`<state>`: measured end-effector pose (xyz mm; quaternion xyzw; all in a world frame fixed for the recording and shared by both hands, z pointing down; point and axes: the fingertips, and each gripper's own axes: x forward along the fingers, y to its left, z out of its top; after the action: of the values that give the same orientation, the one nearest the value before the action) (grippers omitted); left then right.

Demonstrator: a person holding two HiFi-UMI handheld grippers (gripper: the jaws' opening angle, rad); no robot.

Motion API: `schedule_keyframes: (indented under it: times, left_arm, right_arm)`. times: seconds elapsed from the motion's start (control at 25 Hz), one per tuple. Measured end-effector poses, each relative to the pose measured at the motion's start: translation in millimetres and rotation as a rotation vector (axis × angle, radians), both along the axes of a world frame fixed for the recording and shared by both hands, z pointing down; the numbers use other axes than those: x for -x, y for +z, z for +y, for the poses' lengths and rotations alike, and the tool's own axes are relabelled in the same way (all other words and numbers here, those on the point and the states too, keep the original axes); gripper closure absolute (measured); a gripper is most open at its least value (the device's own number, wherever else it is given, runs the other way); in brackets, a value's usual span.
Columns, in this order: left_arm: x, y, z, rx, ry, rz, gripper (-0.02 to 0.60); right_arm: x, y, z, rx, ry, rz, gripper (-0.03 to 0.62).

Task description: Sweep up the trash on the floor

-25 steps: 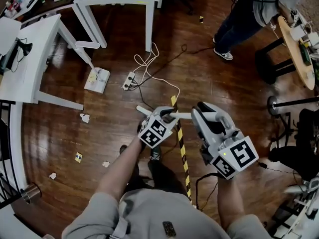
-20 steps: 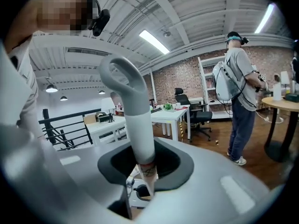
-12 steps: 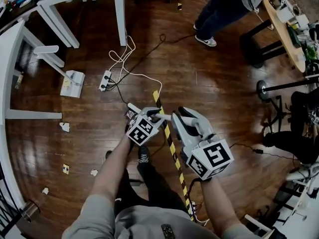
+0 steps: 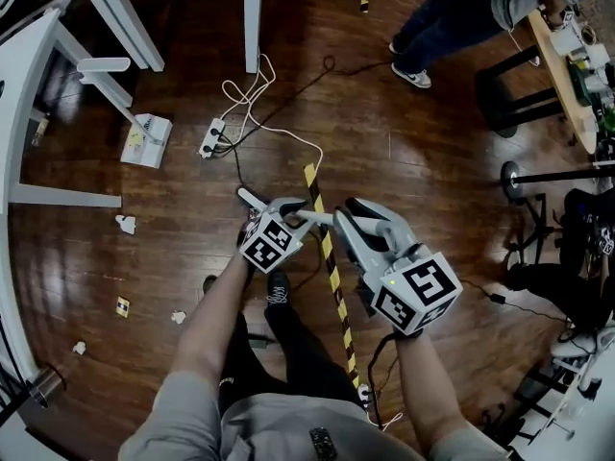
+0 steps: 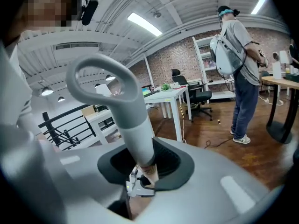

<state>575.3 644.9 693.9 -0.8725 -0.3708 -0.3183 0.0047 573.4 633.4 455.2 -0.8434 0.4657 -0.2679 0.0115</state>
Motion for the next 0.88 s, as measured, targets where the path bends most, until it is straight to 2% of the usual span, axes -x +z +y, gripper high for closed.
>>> schedule_keyframes:
  times: [0.2,0.36,0.52,0.68,0.88]
  left_arm:
    - [23.1,0.3,-41.8,-0.025,-0.032,0.003,0.453]
    - [46.9,2.7,-77.4,-0.037,-0.068,-0.010,0.453]
    - [77.3,4.3,-125.4,-0.049,-0.137,-0.031,0.453]
    - [114.5,8.1,-180.4,-0.061,-0.166,-0.060,0.453]
    - [184.1,24.2,-269.2,-0.099,-0.213,-0.121,0.453]
  right_arm:
    - [25.6,3.2,-42.4,0.023,-0.158,-0.006,0.513]
    - [51.2,5.1,-79.1,0.040,-0.248,-0.010,0.513]
    - [81.4,6.0,-126.5,0.041,-0.333,-0.018,0.513]
    - [109.2,11.9,-177.4,0.037,-0.346,-0.063,0.513]
    - [162.5,31.8,-255.7,0.026,-0.395,-0.152,0.513]
